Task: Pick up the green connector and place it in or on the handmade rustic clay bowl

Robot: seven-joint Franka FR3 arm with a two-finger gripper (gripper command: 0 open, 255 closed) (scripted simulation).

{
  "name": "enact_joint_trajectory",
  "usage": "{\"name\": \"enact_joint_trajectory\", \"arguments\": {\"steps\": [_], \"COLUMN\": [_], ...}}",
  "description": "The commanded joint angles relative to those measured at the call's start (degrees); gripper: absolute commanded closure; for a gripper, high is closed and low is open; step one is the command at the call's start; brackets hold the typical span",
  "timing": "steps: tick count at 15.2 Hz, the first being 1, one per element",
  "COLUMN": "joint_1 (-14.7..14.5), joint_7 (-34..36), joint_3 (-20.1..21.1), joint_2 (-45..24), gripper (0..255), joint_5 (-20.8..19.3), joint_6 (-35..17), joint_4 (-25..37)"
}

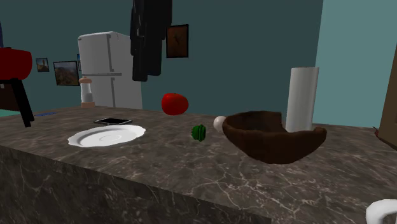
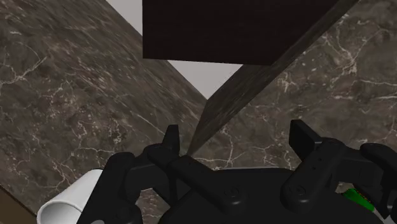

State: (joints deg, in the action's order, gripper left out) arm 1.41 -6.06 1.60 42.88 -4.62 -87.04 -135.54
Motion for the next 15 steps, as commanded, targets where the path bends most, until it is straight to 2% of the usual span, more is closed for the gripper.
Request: {"name": "enact_joint_trajectory", "arguments": {"steps": [1,8,15], "joint_1": [0.0,-2.7,-4.6], "joint_7": [0.0,6.1,12.6], "joint_3": [0.0,7.2,14.0], "joint_2": [0.0,-10.9,-23.8], "gripper": [0,0,0], "joint_5": [0.0,2.1,1.3], "joint_6": [0.0,-6.5,-11.4], "joint_4": [0.0,3.2,9.6]}}
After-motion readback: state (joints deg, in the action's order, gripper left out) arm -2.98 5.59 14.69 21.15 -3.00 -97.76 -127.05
